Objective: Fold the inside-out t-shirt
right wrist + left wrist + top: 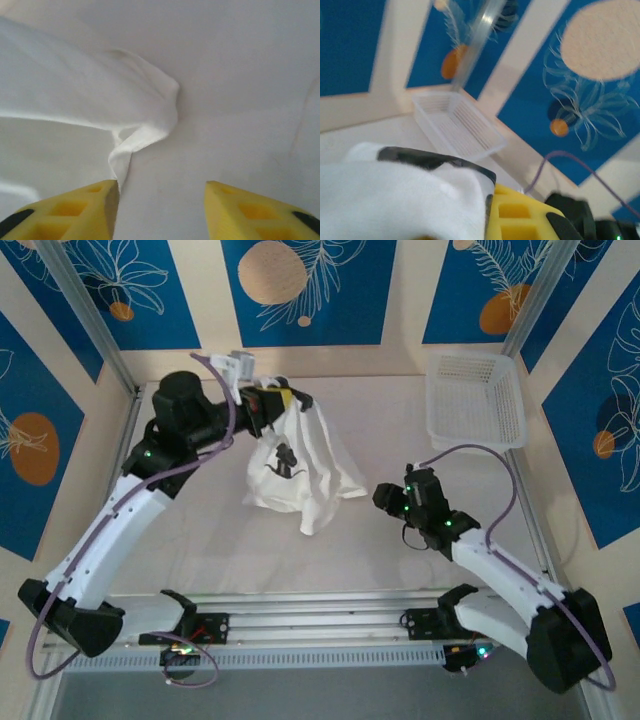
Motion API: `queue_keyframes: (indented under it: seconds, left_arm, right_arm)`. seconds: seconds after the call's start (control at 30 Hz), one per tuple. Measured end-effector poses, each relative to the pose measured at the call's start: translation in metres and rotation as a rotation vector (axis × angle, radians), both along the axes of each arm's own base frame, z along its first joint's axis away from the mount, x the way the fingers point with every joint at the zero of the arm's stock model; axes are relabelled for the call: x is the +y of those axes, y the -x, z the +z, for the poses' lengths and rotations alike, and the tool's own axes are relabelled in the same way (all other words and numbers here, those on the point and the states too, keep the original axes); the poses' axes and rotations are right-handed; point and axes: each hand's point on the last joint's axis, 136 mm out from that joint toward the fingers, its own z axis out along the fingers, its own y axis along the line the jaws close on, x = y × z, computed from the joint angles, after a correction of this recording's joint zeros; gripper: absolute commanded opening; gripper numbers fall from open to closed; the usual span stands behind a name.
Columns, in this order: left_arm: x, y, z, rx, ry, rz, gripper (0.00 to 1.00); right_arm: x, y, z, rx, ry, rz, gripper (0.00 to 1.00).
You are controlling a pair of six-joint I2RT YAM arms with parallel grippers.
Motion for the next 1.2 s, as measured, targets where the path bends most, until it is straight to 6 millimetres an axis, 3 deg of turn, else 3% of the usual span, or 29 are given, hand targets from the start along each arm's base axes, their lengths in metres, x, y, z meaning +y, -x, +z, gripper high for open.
queue_keyframes:
  seconds: [0.07, 0.13, 0.17, 0.2, 0.23, 0.27, 0.33, 0.4, 0.47, 0.6, 0.7, 0.8, 0.9, 0.93, 1.03, 1.1, 1.2]
  left_arm:
    - [-0.03, 0.027, -0.04, 0.003, -0.098, -0.116, 0.0]
    - [-0.059, 0.063, -0.097, 0.019, -0.229, -0.245, 0.03]
    - [-0.069, 0.084, -0.133, 0.029, -0.315, -0.309, 0.16]
    - [-0.075, 0.109, -0.174, 0.029, -0.424, -0.38, 0.4]
    - [-0.076, 0.129, -0.202, 0.028, -0.506, -0.43, 0.58]
    - [-0.073, 0.15, -0.233, 0.012, -0.606, -0.484, 0.7]
    - [-0.063, 0.182, -0.269, -0.042, -0.759, -0.566, 0.79]
    - [-0.057, 0.187, -0.278, -0.111, -0.839, -0.565, 0.83]
    - [-0.052, 0.171, -0.268, -0.169, -0.849, -0.483, 0.83]
    - [-0.032, 0.122, -0.221, -0.178, -0.725, -0.236, 0.83]
    - [-0.005, 0.076, -0.212, -0.042, -0.641, -0.032, 0.81]
    - [0.012, 0.046, -0.232, 0.132, -0.612, 0.089, 0.81]
    - [0.005, 0.046, -0.264, 0.292, -0.591, 0.072, 0.81]
    - [0.001, 0.048, -0.272, 0.332, -0.587, 0.055, 0.81]
    - [-0.011, 0.055, -0.305, 0.464, -0.601, 0.005, 0.79]
    - [-0.012, 0.058, -0.328, 0.537, -0.632, -0.002, 0.68]
    - [-0.012, 0.06, -0.353, 0.612, -0.663, -0.005, 0.38]
  right_arm:
    - [-0.002, 0.002, 0.02, -0.049, -0.037, 0.005, 0.54]
    - [-0.008, 0.002, 0.04, -0.093, -0.063, -0.006, 0.55]
    - [-0.011, 0.003, 0.051, -0.118, -0.074, -0.012, 0.56]
    - [-0.014, 0.004, 0.064, -0.147, -0.085, -0.015, 0.56]
    - [-0.016, 0.004, 0.073, -0.169, -0.09, -0.018, 0.57]
    - [-0.019, 0.005, 0.084, -0.196, -0.095, -0.02, 0.57]
    - [-0.021, 0.005, 0.099, -0.231, -0.099, -0.02, 0.58]
    - [-0.02, 0.004, 0.107, -0.238, -0.099, -0.004, 0.58]
    - [-0.014, 0.0, 0.104, -0.213, -0.098, 0.023, 0.58]
    - [0.016, -0.001, 0.07, -0.067, -0.081, 0.136, 0.57]
    - [0.048, 0.011, 0.033, 0.056, -0.04, 0.255, 0.58]
    - [0.077, 0.027, -0.003, 0.168, 0.011, 0.36, 0.6]
    - [0.093, 0.038, -0.039, 0.28, 0.063, 0.422, 0.59]
    - [0.097, 0.04, -0.05, 0.314, 0.078, 0.435, 0.52]
    - [0.106, 0.045, -0.075, 0.396, 0.127, 0.47, 0.15]
    - [0.108, 0.045, -0.078, 0.405, 0.144, 0.478, 0.0]
    - [0.107, 0.041, -0.062, 0.353, 0.133, 0.466, 0.0]
